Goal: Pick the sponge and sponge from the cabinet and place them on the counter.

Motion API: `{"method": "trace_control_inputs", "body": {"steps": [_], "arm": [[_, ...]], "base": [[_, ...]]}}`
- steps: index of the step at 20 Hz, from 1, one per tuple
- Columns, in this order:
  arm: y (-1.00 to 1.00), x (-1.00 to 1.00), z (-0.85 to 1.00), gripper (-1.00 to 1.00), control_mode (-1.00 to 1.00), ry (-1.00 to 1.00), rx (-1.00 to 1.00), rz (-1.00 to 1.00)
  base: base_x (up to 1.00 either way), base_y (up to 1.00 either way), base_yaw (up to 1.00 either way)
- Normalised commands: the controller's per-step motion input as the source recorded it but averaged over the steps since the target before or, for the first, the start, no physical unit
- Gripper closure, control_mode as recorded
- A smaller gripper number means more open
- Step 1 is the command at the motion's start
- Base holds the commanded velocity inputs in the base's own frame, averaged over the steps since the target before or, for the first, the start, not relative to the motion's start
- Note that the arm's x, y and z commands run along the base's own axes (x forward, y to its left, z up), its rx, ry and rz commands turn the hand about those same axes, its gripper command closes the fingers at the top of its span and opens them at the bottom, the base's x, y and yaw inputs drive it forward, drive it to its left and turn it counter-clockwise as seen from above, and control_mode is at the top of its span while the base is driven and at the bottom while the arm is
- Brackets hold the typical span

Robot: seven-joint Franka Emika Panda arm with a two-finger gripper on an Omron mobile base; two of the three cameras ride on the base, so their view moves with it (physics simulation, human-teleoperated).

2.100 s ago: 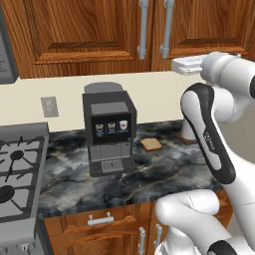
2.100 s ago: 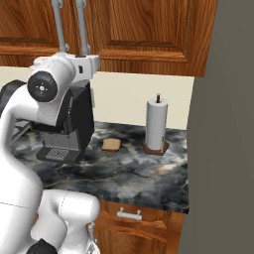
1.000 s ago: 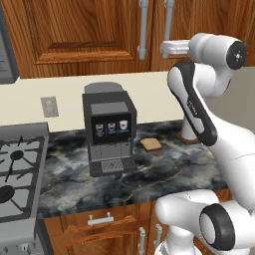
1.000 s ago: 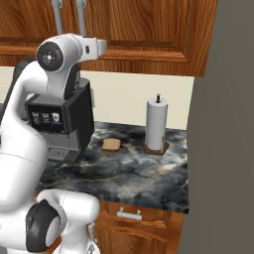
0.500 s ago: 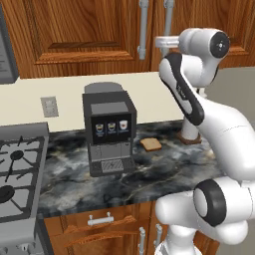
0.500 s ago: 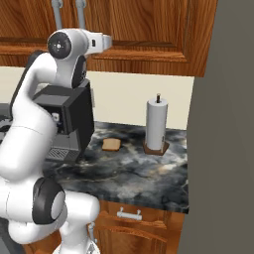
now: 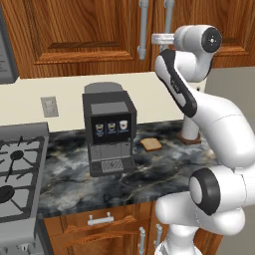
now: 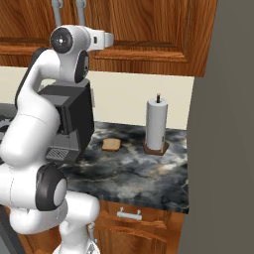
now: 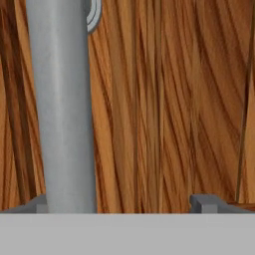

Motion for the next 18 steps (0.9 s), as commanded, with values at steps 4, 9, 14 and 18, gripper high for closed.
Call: {"method": "trace_control_inputs", "body": {"steps": [4, 9, 14, 18], "arm": [[0.00, 0.48, -0.04, -1.00, -1.00, 0.00, 0.00, -0.01], [0.00, 0.46, -0.08, 1.00, -1.00, 0.00, -0.02, -0.01], [0.00, 0.10, -0.02, 1.00, -1.00, 0.00, -0.01, 0.00], [0.00, 0.00, 0.00, 1.00, -1.00, 0.00, 0.00, 0.00]], "base": [[0.00, 0.00, 0.00], [0.00, 0.00, 0.00], [0.00, 0.00, 0.00], [0.00, 0.00, 0.00]]}}
